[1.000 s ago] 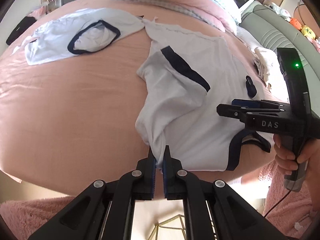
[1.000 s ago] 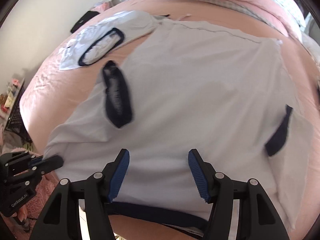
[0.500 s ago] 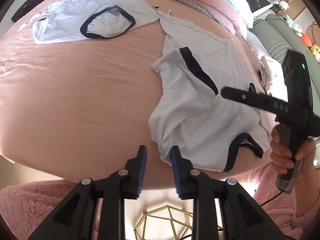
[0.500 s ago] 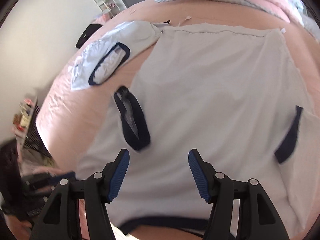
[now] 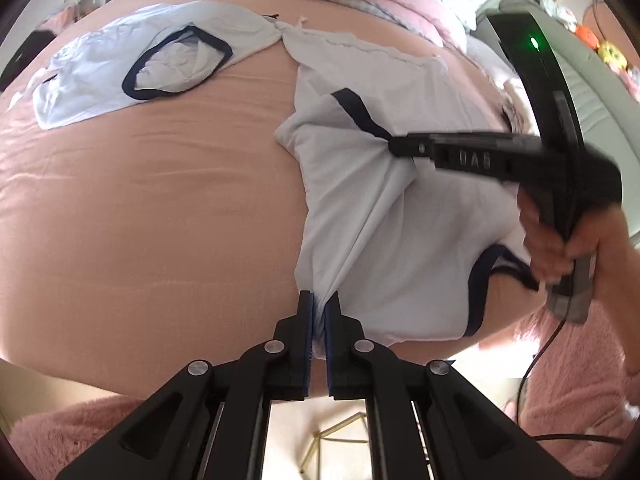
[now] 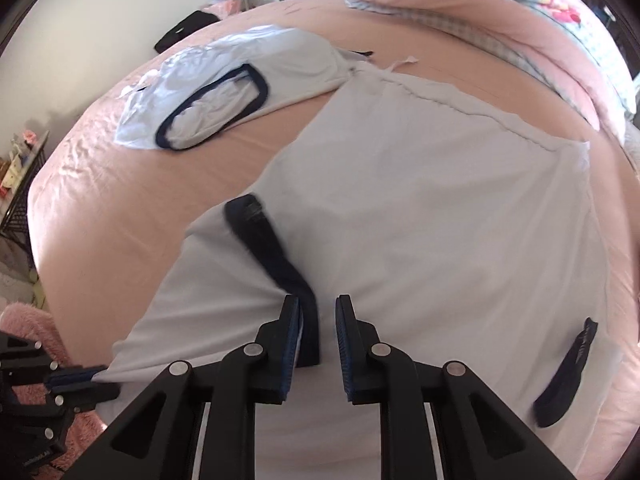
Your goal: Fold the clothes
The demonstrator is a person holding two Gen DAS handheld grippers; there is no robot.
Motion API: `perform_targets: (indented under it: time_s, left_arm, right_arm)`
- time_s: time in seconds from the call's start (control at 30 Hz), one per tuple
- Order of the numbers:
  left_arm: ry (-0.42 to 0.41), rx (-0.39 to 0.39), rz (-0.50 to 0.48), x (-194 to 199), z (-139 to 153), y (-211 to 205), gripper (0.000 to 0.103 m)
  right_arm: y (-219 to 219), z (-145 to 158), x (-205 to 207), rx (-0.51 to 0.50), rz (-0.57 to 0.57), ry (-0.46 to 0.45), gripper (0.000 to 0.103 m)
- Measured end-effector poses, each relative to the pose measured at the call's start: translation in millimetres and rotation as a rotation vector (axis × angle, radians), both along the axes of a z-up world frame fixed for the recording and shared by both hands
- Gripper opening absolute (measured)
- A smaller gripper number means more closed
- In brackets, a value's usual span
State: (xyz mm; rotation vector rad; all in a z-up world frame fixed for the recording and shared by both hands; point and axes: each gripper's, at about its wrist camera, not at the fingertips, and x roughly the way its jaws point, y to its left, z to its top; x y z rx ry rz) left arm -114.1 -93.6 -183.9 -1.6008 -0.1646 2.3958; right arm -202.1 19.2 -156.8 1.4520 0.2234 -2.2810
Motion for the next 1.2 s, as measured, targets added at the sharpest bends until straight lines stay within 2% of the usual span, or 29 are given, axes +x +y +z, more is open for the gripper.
perform_targets:
  time_s: [0.07,0.17,0.33,0.37,0.47,0.6,0.73,0.9,1.0,1.1,1.2]
  left_arm:
    - [-0.034,-0.02,-0.083,0,-4,10,0.009]
    - [-0.033,0.02,-0.119,4,7,4,0.009]
    - [0.09,0.15,0.004,-6,37,-33,0.009]
    - [0.097,0.129,0.023,-13,35,-35,0.009]
    - [0.045,0.056,0.043,-31,17,-30,0.009]
    - [-0.025,0.031,-0.006,-35,-2,-18,0.009]
    - [-0.006,0.002,-0.106,-8,5,-7,0.009]
    - [-0.03,0.0,-0.208,11,4,-3,0.009]
    - [-0.011,-0.011,-0.192,8,13,-12,0.01]
    - [0.051,0.021,-0.135,-1,28,-26,0.01]
    - [0.089,0.042,-0.116,-14,30,-27,0.01]
  right_arm:
    - [7,-8,-8,-0.035,-0.024,-0.062,0.022]
    - [21,-6,-5,-0.063,-0.03,-0.093,0.028]
    - [35,19,10,-0.167,-0.065,-0.065,0.034]
    - [35,23,13,-0.183,-0.063,-0.057,0.035]
    - [21,24,25,-0.165,-0.001,-0.046,0.035]
    - [-3,4,30,-0.092,0.054,-0.074,0.035]
    - [1,-2,20,-0.104,0.003,-0.076,0.036]
    - [25,-1,3,-0.09,-0.088,-0.093,0.036]
    - [36,5,2,-0.09,-0.115,-0.081,0.04]
    - [45,14,7,-0.091,-0.13,-0.051,0.041]
    - [46,20,19,-0.157,-0.099,-0.074,0.041]
